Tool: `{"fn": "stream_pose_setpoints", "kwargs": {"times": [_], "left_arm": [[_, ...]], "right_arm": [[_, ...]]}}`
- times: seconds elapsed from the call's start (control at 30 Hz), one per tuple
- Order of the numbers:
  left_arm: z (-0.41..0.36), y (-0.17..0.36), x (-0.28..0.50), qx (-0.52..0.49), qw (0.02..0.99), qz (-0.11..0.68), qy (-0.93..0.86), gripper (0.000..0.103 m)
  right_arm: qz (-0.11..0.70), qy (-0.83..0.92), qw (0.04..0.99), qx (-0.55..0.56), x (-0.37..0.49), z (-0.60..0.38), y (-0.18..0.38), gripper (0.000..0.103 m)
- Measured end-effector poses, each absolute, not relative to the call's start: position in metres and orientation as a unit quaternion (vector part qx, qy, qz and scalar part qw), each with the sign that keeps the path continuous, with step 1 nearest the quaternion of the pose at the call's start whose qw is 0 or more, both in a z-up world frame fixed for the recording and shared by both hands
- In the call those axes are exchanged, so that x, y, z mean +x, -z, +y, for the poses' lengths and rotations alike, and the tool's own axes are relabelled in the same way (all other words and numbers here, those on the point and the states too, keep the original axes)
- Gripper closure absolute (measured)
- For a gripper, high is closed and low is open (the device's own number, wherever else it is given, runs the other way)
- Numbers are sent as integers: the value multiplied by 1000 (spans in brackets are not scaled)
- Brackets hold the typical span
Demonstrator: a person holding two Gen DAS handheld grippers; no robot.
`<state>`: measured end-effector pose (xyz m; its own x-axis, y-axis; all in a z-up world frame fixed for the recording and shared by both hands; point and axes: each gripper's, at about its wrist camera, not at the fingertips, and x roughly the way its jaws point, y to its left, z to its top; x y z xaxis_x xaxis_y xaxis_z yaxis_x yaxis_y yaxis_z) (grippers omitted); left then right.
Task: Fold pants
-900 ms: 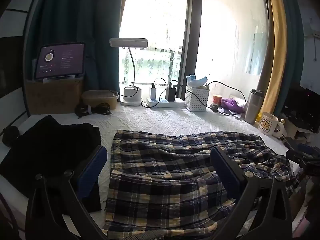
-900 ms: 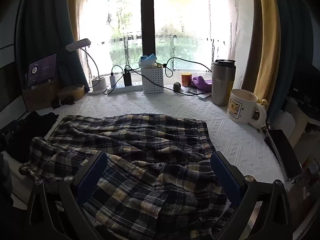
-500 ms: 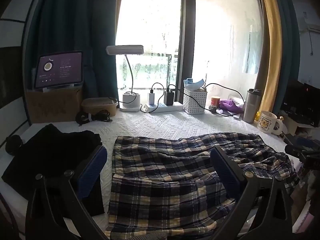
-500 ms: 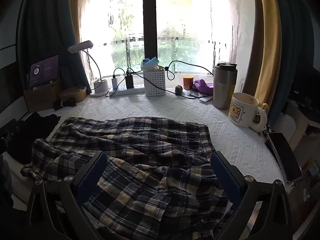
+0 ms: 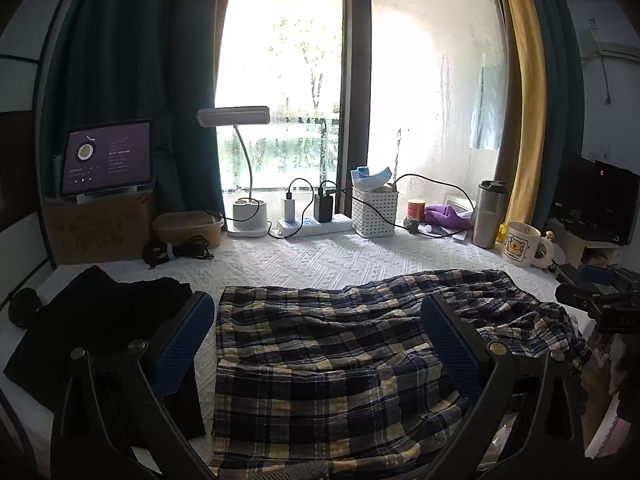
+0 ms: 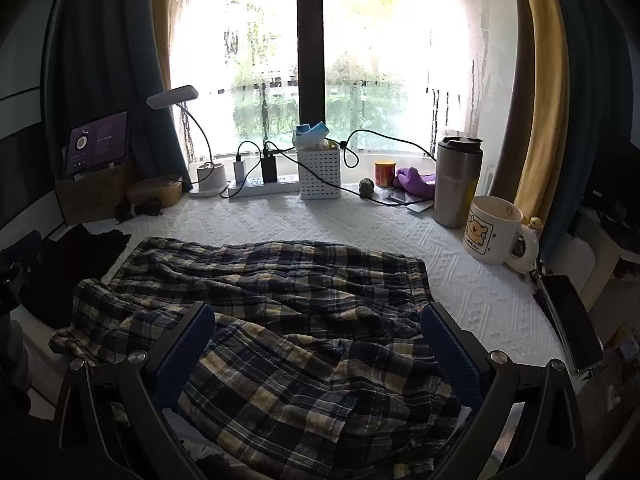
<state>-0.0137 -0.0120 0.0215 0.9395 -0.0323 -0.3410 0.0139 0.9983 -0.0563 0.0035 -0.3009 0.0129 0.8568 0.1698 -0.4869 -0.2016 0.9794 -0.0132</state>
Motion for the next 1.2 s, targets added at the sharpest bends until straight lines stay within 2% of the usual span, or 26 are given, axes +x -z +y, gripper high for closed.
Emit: {"fn": "stream_pose_setpoints", "kwargs": {"times": [1.2], "left_arm": [[-13, -26, -22, -35, 986, 164, 14, 1]], "right_arm": [[242, -99, 964, -36, 1, -295, -20, 0]]}}
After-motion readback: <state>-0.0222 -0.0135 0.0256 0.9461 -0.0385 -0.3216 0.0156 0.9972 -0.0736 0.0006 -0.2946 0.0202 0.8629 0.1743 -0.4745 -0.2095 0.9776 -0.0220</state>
